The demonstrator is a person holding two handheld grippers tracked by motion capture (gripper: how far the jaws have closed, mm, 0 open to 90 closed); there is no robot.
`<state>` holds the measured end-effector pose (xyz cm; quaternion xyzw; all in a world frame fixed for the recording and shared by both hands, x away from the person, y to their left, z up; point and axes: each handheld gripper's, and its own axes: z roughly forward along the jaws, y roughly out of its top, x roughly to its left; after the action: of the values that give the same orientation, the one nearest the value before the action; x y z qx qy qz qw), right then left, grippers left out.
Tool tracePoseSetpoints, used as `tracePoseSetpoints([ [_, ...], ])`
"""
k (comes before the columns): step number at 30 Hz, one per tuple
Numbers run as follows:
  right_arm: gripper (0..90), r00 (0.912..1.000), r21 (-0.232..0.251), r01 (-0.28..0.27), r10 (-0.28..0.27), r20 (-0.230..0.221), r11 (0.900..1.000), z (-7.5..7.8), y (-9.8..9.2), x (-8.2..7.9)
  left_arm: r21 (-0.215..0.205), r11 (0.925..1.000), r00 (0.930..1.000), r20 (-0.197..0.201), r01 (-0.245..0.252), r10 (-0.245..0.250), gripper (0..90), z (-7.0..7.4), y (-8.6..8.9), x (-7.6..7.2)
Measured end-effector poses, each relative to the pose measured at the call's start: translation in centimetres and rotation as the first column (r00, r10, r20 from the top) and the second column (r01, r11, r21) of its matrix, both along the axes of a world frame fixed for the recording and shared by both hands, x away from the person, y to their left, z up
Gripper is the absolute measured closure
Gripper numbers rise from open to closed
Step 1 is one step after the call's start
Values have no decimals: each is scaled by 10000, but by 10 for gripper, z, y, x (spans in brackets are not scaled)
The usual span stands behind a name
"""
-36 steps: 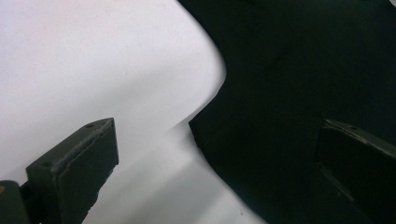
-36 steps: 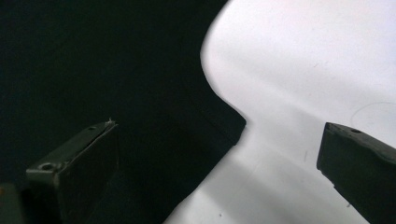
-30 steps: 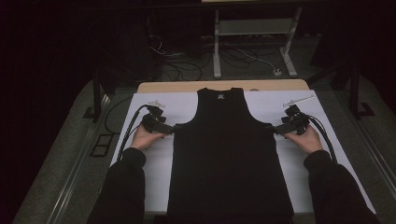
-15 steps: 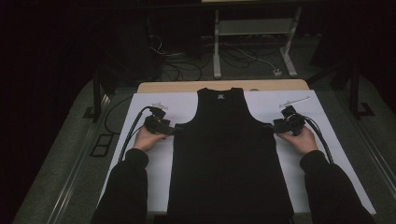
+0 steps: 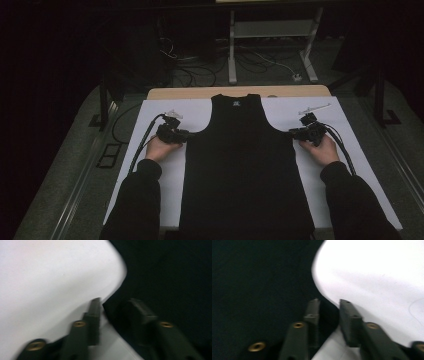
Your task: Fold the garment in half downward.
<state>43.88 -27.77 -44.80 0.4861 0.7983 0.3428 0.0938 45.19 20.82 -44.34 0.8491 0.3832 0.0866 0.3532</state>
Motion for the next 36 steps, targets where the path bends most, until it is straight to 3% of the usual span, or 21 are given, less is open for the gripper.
tracePoseSetpoints([
  [1,751,10000,0,0,0,0,10000,0,0,0,-59,10000,10000,11,-71,71,663,0,-1,0],
  [2,809,10000,143,-5,6,-72,9999,-1,0,0,-90,10000,10000,25,-1,2,732,-1,-2,0],
  [5,827,9999,139,-16,17,-110,9999,0,1,0,-85,10000,10000,78,38,-38,835,-2,-4,-1],
  [9,831,9997,163,106,-102,-240,9998,1,1,-1,-170,9999,10000,11,-2,2,854,0,-4,-3],
  [12,831,9978,388,460,-441,-497,9982,1,1,-2,-846,9962,9997,75,-231,238,854,4,0,-8],
  [14,833,9974,416,544,-523,-506,9977,1,1,-4,-1497,9876,9980,322,-482,536,854,8,5,-15],
  [15,834,9971,497,553,-526,-543,9972,2,1,-4,-1593,9863,9983,337,-425,485,855,8,6,-17],
  [19,835,9972,774,450,-402,-631,9960,4,0,-9,-1508,9883,9987,404,-239,303,856,9,7,-23],
  [22,836,9971,792,436,-384,-662,9959,8,-1,-14,-1869,9818,9988,293,-337,399,856,12,10,-25],
  [24,836,9968,824,466,-410,-682,9955,9,-1,-15,-1817,9824,9989,134,-423,455,856,12,11,-26],
  [27,833,9962,1049,385,-300,-814,9937,8,-6,-19,-2045,9772,9984,-77,-567,563,855,10,12,-28],
  [33,837,9962,1641,537,-415,-767,9850,12,-15,-25,-2291,9717,9983,-120,-584,572,850,14,11,-30],
  [36,837,9970,1677,474,-363,-684,9847,14,-15,-27,-2383,9695,9983,-198,-579,547,850,15,12,-31],
])
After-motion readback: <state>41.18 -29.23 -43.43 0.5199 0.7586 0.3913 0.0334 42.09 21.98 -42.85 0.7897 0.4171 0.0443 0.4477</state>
